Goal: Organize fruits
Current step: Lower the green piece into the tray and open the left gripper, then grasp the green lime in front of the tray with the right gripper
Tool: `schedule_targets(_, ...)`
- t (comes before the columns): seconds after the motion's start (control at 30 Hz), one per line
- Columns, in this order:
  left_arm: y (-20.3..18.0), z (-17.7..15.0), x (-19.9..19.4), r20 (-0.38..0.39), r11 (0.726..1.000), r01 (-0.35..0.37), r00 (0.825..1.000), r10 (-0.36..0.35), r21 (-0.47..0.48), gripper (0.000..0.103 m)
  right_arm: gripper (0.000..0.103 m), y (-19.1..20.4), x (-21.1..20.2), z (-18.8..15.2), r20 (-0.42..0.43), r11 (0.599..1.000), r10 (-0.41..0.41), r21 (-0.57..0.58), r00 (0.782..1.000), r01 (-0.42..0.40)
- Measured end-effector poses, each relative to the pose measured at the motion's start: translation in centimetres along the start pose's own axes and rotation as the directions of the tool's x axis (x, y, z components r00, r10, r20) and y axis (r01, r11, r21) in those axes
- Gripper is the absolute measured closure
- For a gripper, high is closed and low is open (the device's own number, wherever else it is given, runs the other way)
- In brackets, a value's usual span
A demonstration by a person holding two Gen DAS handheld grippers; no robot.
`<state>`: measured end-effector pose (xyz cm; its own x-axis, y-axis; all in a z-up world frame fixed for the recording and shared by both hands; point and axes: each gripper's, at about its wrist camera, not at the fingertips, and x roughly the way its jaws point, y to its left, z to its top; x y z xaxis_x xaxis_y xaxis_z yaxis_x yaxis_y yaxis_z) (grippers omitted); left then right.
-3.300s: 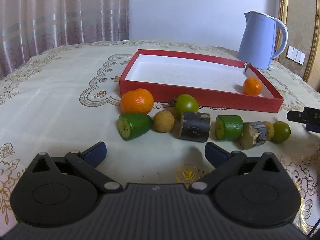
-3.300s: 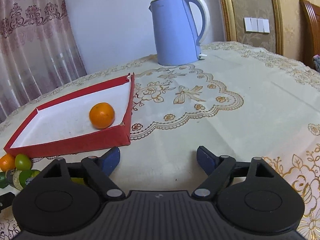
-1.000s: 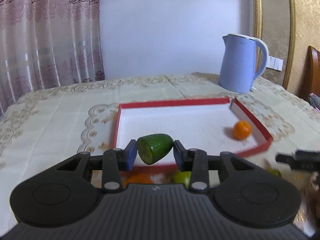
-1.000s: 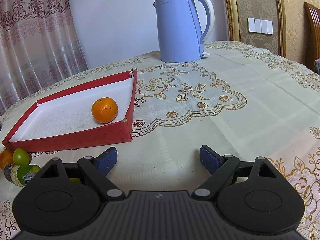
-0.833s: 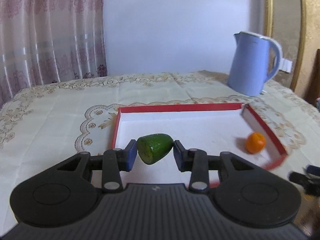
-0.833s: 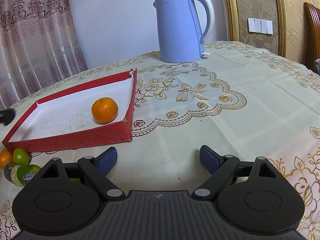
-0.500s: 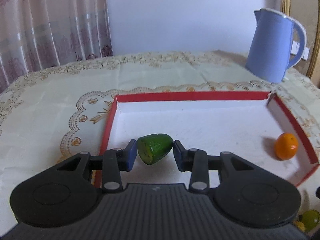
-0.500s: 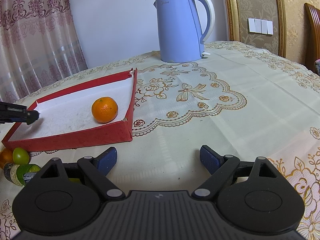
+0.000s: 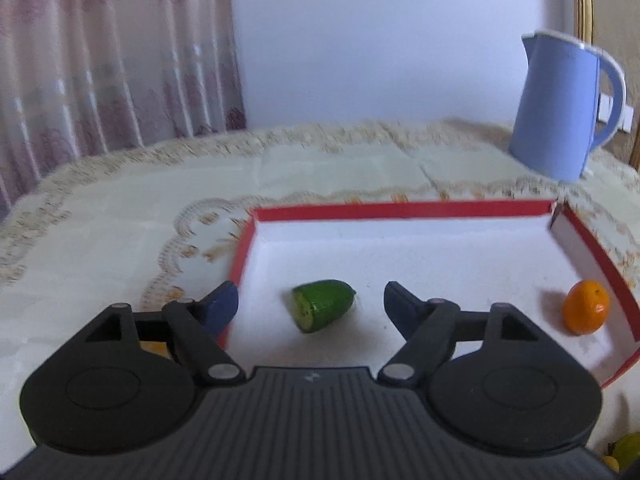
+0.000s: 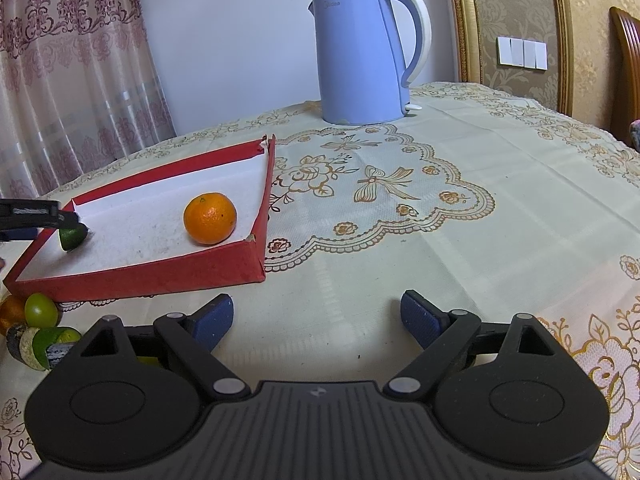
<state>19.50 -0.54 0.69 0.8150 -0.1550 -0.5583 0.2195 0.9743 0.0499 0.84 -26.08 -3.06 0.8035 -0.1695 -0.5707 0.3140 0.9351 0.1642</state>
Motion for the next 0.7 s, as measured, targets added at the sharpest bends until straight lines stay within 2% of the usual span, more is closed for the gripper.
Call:
schedule_targets(0.13,0.6,-1.1,-3.8,0.051,1.000,-0.015,0.999,0.015,-0.008,0.021,0.012,0.0,0.0,0.0,0.001,1.000,0.002,0.002,1.000,-0.002)
schedule_targets(0.17,0.7,-1.6,-4.9,0.064,1.000,-0.015,0.998,0.016,-0.012,0.017,0.012,0.0,0.0,0.0,0.001,1.000,0.002,0.003,1.000,-0.002)
schedule_targets(0.27,0.9,-3.9,-8.3,0.106,0.999,-0.023,0.994,0.027,-0.039,0.008,0.012,-0.1,0.0,0.1,0.001,1.000,0.004,0.004,1.000,-0.004)
schedule_targets(0.33,0.7,-5.7,-10.3,0.116,0.999,-0.033,0.993,0.037,-0.036,0.007,0.012,-0.1,0.1,0.1,0.001,1.000,0.004,0.005,1.000,-0.004)
schedule_targets(0.5,0.4,-9.2,-13.2,0.102,0.999,-0.021,0.994,0.025,-0.042,0.007,0.012,-0.1,0.0,0.1,0.001,1.000,0.006,0.007,1.000,-0.006)
schedule_targets(0.57,0.5,-10.2,-13.4,0.074,0.998,-0.010,0.997,0.014,-0.055,0.007,0.012,-0.1,0.0,0.1,0.001,1.000,0.004,0.006,1.000,-0.004)
schedule_targets(0.7,0.4,-11.5,-12.8,0.029,0.998,-0.034,0.999,0.036,-0.049,0.006,0.012,-0.3,0.0,0.1,0.008,1.000,0.016,0.018,1.000,-0.016)
